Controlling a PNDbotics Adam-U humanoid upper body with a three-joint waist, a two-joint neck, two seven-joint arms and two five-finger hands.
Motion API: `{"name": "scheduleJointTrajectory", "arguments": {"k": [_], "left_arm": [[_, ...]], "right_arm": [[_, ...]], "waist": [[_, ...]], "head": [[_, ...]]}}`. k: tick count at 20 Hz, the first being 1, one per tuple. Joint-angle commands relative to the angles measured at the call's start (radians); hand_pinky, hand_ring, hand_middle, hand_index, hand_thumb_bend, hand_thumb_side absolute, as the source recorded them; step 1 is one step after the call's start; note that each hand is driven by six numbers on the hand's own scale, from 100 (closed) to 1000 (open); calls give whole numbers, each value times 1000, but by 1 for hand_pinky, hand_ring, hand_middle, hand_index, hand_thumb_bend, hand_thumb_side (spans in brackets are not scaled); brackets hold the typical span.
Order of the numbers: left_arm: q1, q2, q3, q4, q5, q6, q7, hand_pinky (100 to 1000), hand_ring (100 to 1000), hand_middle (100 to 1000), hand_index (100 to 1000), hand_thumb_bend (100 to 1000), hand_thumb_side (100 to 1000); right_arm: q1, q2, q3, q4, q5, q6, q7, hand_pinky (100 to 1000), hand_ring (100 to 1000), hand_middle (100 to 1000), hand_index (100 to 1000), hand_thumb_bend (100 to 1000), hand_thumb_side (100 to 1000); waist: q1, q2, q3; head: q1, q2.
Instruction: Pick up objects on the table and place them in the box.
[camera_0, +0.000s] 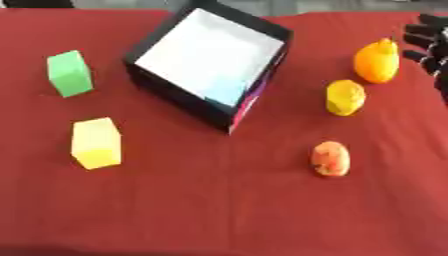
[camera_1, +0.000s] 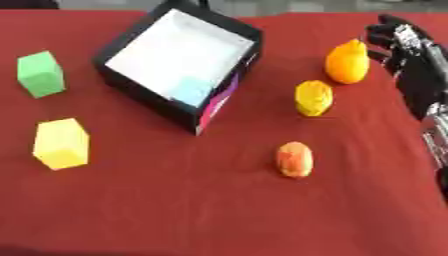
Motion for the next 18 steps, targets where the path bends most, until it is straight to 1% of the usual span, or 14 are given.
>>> {"name": "scheduleJointTrajectory", "arguments": {"k": [1, 4, 6, 8, 10, 11, 12, 14, 15, 16, 17, 18], "left_arm": [[-11, 21, 13, -18, -8, 0, 2, 769, 691, 664, 783, 356, 726], [-16, 31, 13, -18, -12, 2, 2, 771, 692, 665, 785, 354, 724], [-32, 56, 7, -15, -22, 12, -6, 772, 695, 669, 788, 349, 712], [-70, 108, -7, -11, -50, 38, -31, 776, 702, 678, 798, 346, 699], [-132, 190, -35, 6, -97, 89, -88, 783, 714, 690, 813, 346, 681], [-170, 240, -58, 24, -127, 122, -134, 790, 724, 699, 822, 345, 666], [-213, 297, -91, 52, -161, 159, -201, 797, 740, 713, 834, 352, 660], [-297, 393, -154, 123, -230, 221, -366, 808, 753, 725, 844, 373, 640], [-338, 432, -186, 164, -269, 243, -451, 826, 777, 743, 856, 392, 607], [-380, 461, -215, 208, -311, 257, -534, 828, 779, 744, 856, 394, 601], [-420, 480, -243, 252, -352, 261, -615, 854, 808, 759, 862, 447, 552], [-459, 491, -269, 294, -395, 255, -699, 858, 814, 766, 868, 475, 541]], "right_arm": [[-12, -26, -9, -18, -1, -3, -2, 914, 924, 822, 900, 100, 714], [-11, -25, -8, -19, 1, -3, 0, 914, 923, 822, 900, 100, 718], [-9, -27, -8, -19, 3, -3, 0, 914, 923, 822, 900, 100, 717], [-5, -29, -9, -21, 4, -5, -1, 914, 923, 821, 900, 100, 716], [1, -34, -9, -23, 6, -7, -1, 914, 923, 821, 900, 100, 715], [3, -36, -8, -24, 6, -8, -2, 914, 923, 821, 900, 100, 714], [4, -38, -7, -25, 7, -9, -1, 913, 923, 821, 900, 100, 715], [8, -41, -6, -25, 10, -8, -1, 913, 923, 821, 900, 100, 717], [9, -42, -4, -24, 11, -7, 0, 913, 923, 821, 900, 100, 718], [10, -43, -3, -24, 12, -7, 0, 913, 923, 821, 900, 100, 718], [10, -44, -2, -23, 14, -6, 1, 913, 923, 820, 900, 100, 717], [10, -45, -1, -22, 15, -5, 2, 913, 923, 820, 900, 100, 719]], "waist": [[0, -11, 1], [1, -11, 1], [1, -13, 0], [2, -15, -1], [3, -18, -2], [4, -19, -3], [7, -20, -4], [10, -23, -4], [12, -24, -4], [13, -25, -4], [15, -26, -4], [17, -27, -4]], "head": [[0, -8], [-3, -6], [-6, -3], [-6, 2], [-5, 5], [-3, 7], [0, 10], [3, 13], [4, 14], [4, 15], [5, 17], [5, 19]]}}
